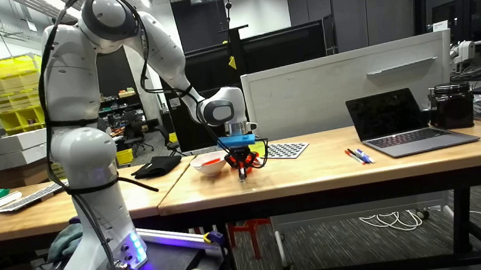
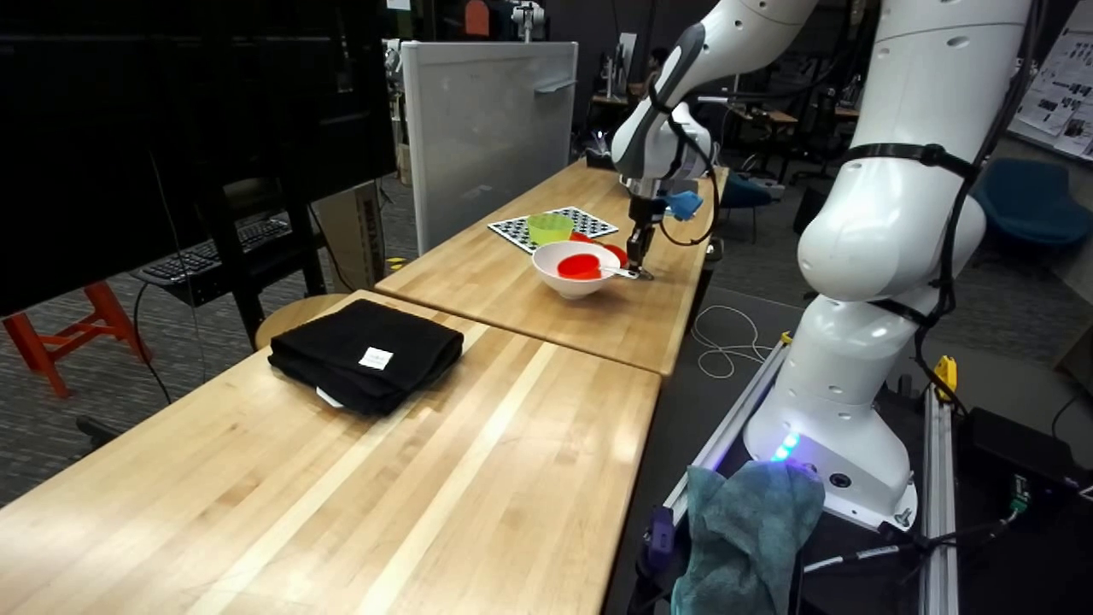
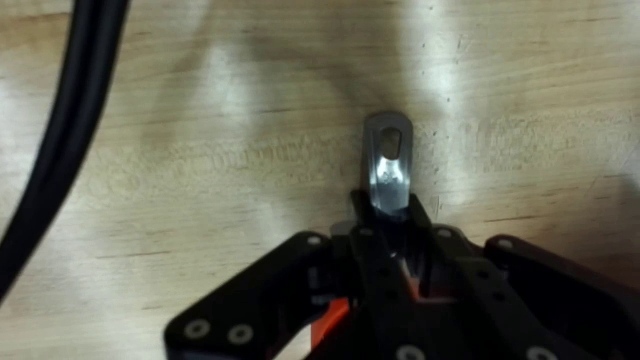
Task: Move the measuring cup closest to the bottom edge to the table on the left
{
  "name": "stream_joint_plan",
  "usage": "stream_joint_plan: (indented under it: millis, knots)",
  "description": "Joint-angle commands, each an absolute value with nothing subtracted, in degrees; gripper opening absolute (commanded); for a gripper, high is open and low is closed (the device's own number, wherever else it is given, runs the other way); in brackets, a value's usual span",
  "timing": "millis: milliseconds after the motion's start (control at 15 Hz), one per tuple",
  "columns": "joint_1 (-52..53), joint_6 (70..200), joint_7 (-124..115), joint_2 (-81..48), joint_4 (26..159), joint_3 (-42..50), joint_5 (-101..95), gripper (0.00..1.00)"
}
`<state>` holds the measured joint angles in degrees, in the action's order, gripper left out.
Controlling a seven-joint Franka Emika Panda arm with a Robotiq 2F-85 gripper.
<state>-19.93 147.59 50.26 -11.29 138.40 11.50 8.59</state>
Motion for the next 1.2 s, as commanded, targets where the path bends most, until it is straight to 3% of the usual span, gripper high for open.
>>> stream_joint_plan:
  millis: [0, 467, 1133]
  knots:
    - [-19.87, 146.90, 50.05, -9.57, 138.96, 11.14, 8.22, 0.04]
    - [-17.23, 143.73, 44.18, -1.49, 140.82, 11.94, 1.92, 0.04]
    - [-10.57, 127.31, 32.65, 14.74, 139.94, 9.94, -4.73, 0.04]
